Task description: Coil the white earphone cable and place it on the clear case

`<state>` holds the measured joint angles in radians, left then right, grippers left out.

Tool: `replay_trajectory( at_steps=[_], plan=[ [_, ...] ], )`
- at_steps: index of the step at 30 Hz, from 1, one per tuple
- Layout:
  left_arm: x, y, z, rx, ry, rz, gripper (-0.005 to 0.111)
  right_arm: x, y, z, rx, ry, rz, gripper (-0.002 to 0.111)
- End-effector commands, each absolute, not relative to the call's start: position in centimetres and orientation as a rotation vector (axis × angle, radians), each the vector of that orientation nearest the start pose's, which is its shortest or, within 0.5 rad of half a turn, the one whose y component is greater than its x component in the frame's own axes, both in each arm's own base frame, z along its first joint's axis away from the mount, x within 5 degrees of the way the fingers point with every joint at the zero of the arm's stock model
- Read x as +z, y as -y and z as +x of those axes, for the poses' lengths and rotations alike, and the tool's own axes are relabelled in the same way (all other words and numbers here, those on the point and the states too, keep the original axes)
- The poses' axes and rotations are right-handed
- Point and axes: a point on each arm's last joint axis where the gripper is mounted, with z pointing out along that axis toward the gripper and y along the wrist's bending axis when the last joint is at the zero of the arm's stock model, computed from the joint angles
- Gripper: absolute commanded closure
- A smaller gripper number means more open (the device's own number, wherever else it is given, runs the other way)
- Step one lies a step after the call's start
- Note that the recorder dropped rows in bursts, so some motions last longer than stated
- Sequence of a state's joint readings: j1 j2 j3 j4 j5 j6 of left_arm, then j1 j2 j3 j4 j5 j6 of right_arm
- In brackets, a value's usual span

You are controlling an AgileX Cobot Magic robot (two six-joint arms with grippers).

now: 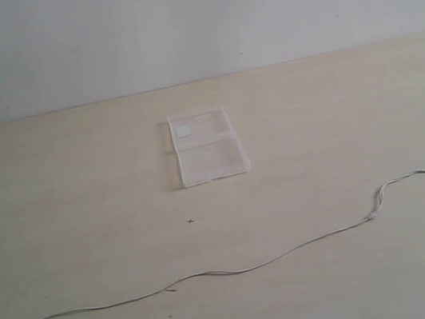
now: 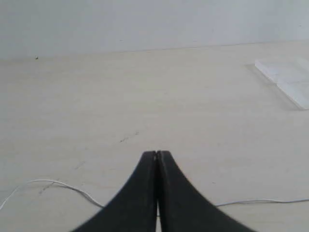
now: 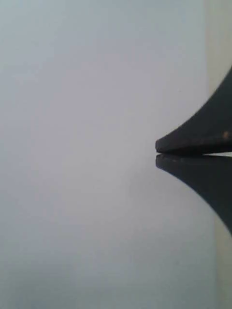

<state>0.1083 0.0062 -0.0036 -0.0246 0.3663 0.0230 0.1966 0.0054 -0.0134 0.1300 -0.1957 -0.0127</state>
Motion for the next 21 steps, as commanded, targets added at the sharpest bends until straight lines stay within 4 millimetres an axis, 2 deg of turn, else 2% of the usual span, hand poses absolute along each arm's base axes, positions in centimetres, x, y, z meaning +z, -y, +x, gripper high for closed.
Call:
replay_trajectory(
  at_steps=[1,4,8,11,14,15,17,21],
  plan=[
    [18.1,-0.5,5.3,0.062,-1.836,-0.096,0.107,27.1,-0.7,4.9,0.172,-1.259,-0.079,0.108],
    [18.1,-0.5,5.3,0.062,-1.836,-0.096,0.107,30.3,-1.4,6.4,0.092,-1.410,-0.216,0.108],
    [18.1,-0.5,5.3,0.062,-1.836,-0.096,0.107,33.2,-2.6,10.2,0.077,-1.650,-0.338,0.108],
    [18.1,-0.5,5.3,0.062,-1.836,-0.096,0.107,34.8,-3.1,13.2,0.101,-1.708,-0.319,0.108],
    [18.1,-0.5,5.3,0.062,-1.836,-0.096,0.107,36.3,-3.5,15.7,0.106,-1.662,-0.275,0.108],
    [18.1,-0.5,5.3,0.062,-1.836,-0.096,0.107,36.9,-3.7,17.2,0.180,-1.633,-0.170,0.108],
    [18.1,-0.5,5.3,0.062,-1.836,-0.096,0.107,36.8,-3.9,18.7,0.333,-1.653,0.011,0.108],
    [18.1,-0.5,5.3,0.062,-1.836,-0.096,0.107,35.2,-4.5,20.1,0.409,-1.772,0.054,0.108]
  ],
)
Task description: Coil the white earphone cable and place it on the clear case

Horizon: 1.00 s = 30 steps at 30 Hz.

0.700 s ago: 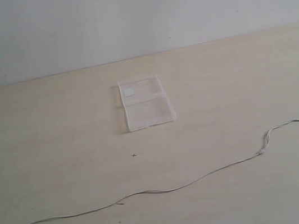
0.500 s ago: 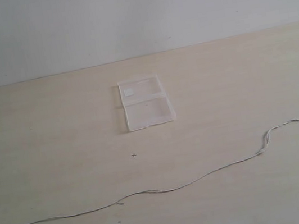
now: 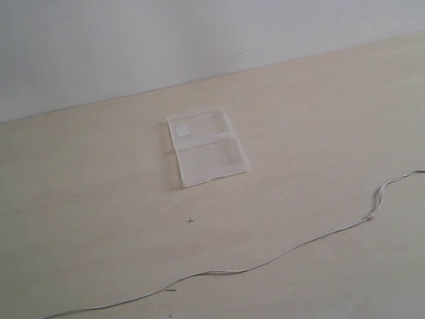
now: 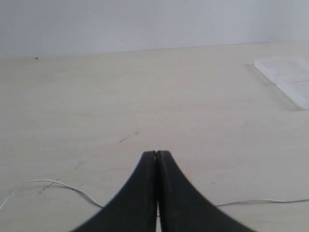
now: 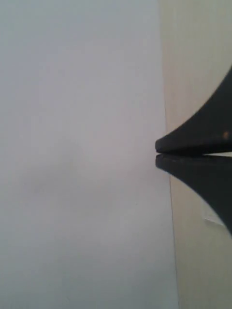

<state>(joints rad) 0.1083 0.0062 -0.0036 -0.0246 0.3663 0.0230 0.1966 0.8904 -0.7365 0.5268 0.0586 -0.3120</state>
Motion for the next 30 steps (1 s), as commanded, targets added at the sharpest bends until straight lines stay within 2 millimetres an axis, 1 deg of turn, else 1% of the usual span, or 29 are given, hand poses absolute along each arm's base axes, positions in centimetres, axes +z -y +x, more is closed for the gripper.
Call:
replay_trajectory(
  at_steps=[1,2,3,5,6,7,8,9,11,14,17,19,22,28,30],
  plan=[
    [18.1,-0.5,5.3,0.062,-1.836,-0.096,0.107,34.7,-4.8,20.7,0.452,-1.810,0.091,0.108],
    [18.1,-0.5,5.3,0.062,-1.836,-0.096,0.107,33.9,-5.3,21.5,0.440,-1.890,0.025,0.108],
    [18.1,-0.5,5.3,0.062,-1.836,-0.096,0.107,33.2,-6.0,22.3,0.391,-1.981,-0.148,0.108],
    [18.1,-0.5,5.3,0.062,-1.836,-0.096,0.107,32.3,-7.6,23.7,0.337,-2.107,-0.618,0.108],
    [18.1,-0.5,5.3,0.062,-1.836,-0.096,0.107,32.3,-8.5,24.2,0.356,-2.120,-0.872,0.108],
    [18.1,-0.5,5.3,0.062,-1.836,-0.096,0.107,32.7,-9.2,24.6,0.387,-2.079,-1.144,0.108],
    [18.1,-0.5,5.3,0.062,-1.836,-0.096,0.107,32.6,-9.8,24.9,0.437,-2.027,-1.387,0.108],
    [18.1,-0.5,5.3,0.062,-1.836,-0.096,0.107,32.8,-10.4,25.1,0.485,-1.967,-1.552,0.108],
    [18.1,-0.5,5.3,0.062,-1.836,-0.096,0.107,33.1,-11.3,26.0,0.472,-1.950,-1.603,0.108],
    [18.1,-0.5,5.3,0.062,-1.836,-0.096,0.107,33.0,-13.2,26.8,0.372,-1.917,-1.713,0.108],
    [18.1,-0.5,5.3,0.062,-1.836,-0.096,0.107,32.1,-15.7,27.3,0.222,-1.937,-1.867,0.108],
    [18.1,-0.5,5.3,0.062,-1.836,-0.096,0.107,31.3,-17.1,27.8,0.101,-2.000,-1.901,0.108],
    [18.1,-0.5,5.3,0.062,-1.836,-0.096,0.107,29.9,-19.5,28.1,0.018,-2.040,-1.961,0.108],
    [18.1,-0.5,5.3,0.062,-1.836,-0.096,0.107,25.5,-25.0,27.7,0.060,-1.992,-2.162,0.108],
    [18.1,-0.5,5.3,0.062,-1.836,-0.096,0.107,23.9,-26.2,27.8,0.056,-2.009,-2.191,0.108]
  ],
)
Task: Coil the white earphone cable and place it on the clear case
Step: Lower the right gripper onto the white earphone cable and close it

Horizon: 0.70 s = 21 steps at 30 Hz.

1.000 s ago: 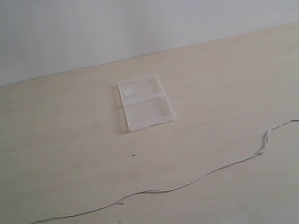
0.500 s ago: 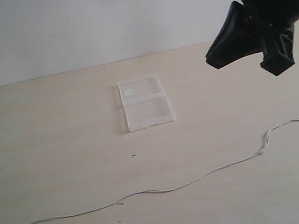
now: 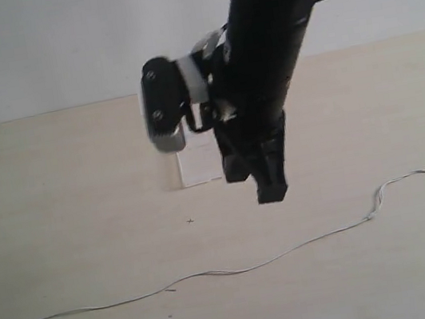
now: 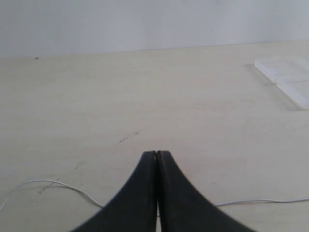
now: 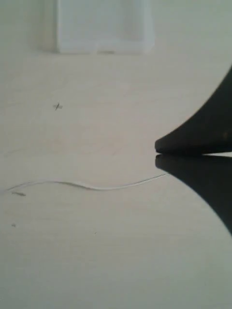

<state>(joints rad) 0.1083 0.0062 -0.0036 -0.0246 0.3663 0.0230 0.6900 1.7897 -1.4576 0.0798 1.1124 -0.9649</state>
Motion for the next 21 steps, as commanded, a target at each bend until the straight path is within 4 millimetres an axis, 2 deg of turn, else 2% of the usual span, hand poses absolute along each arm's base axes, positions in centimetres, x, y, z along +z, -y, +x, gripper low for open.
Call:
replay_trajectory(
  at_steps=[1,4,8,11,16,18,21],
  plan=[
    [18.1,-0.5,5.3,0.062,-1.836,-0.096,0.107,23.1,-26.6,27.9,0.044,-2.038,-2.186,0.108],
    [18.1,-0.5,5.3,0.062,-1.836,-0.096,0.107,21.0,-27.2,28.5,0.026,-2.128,-2.139,0.108],
    [18.1,-0.5,5.3,0.062,-1.836,-0.096,0.107,19.0,-27.6,29.0,0.025,-2.165,-2.140,0.107],
    [18.1,-0.5,5.3,0.062,-1.836,-0.096,0.107,18.3,-28.1,29.0,0.085,-2.182,-2.109,0.096],
    [18.1,-0.5,5.3,0.062,-1.836,-0.096,0.107,17.3,-28.6,28.7,0.184,-2.222,-2.090,0.070],
    [18.1,-0.5,5.3,0.062,-1.836,-0.096,0.107,16.6,-28.7,28.7,0.200,-2.244,-2.103,0.066],
    [18.1,-0.5,5.3,0.062,-1.836,-0.096,0.107,15.6,-28.7,28.6,0.212,-2.258,-2.136,0.066]
  ],
)
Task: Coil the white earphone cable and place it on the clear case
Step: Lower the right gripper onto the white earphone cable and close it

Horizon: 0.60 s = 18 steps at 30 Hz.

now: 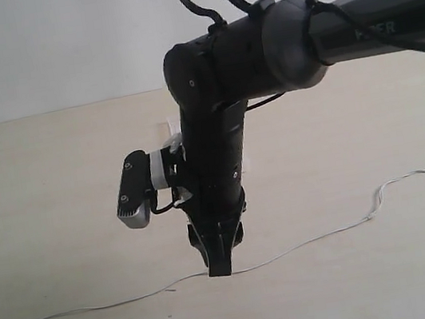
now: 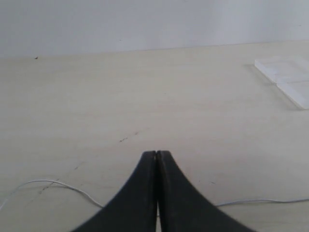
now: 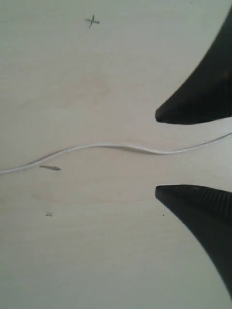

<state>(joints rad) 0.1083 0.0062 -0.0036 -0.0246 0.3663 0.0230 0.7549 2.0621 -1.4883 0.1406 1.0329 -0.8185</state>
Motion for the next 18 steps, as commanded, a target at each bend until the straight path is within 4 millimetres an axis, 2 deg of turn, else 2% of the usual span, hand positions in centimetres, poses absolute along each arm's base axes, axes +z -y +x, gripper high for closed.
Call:
replay_trajectory(
  at_steps=[1,18],
  plan=[
    [18.1,-0.5,5.3,0.062,-1.836,-0.096,0.107,15.4,-28.7,28.6,0.213,-2.258,-2.146,0.066],
    [18.1,-0.5,5.3,0.062,-1.836,-0.096,0.107,11.6,-29.1,29.2,0.202,-2.298,-2.148,0.066]
  ],
)
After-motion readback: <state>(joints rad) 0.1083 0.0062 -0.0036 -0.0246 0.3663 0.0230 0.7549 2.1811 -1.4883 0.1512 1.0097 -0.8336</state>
